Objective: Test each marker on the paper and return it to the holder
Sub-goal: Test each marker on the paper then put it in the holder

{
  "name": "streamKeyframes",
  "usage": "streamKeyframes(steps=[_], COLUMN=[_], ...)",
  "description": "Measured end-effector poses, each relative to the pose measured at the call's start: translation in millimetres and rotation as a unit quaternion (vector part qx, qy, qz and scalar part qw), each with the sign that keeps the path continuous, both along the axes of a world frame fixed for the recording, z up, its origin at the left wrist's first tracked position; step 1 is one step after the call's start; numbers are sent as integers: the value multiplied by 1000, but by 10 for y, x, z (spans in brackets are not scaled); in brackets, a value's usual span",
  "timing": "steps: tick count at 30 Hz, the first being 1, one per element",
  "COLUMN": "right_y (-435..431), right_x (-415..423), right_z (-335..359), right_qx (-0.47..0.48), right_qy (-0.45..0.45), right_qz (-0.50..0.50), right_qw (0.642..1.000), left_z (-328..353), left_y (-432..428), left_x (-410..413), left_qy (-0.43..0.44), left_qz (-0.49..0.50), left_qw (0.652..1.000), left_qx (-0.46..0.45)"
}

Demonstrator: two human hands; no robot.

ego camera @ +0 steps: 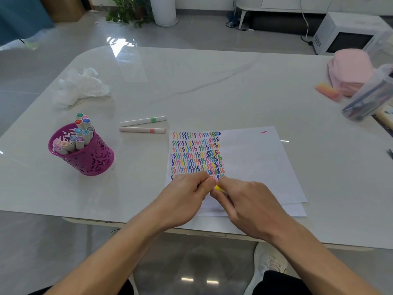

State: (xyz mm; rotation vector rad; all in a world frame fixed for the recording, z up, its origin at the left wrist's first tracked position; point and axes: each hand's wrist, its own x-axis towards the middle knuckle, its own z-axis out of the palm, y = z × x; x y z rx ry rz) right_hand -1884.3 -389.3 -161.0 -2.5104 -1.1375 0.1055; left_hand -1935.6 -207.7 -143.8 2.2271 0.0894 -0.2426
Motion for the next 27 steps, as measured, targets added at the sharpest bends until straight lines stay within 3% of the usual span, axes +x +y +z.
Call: streamKeyframes(steps=[4,15,20,24,27], right_y=[2,14,8,-14,3], right_x=[-26,-56,-33,-20,35], right_z=[11,55,97,95,126], right_qx=[2,6,-8,90,190], right_qy=[13,-29,81,176,242], right_qz=[19,-75,-85,-90,-142], right_qw=[1000,997,993,976,941], left_z=[-17,24,-41,-90,-96], left_y=[15,-1,-10,115,138], left_x=[-9,-8,2,18,2], left_qy=[-23,-99,-75,-77,-80], left_qz=[-39,20,62,100,98], left_qw=[998,995,995,990,989], left_qx=[37,7,32,59,82])
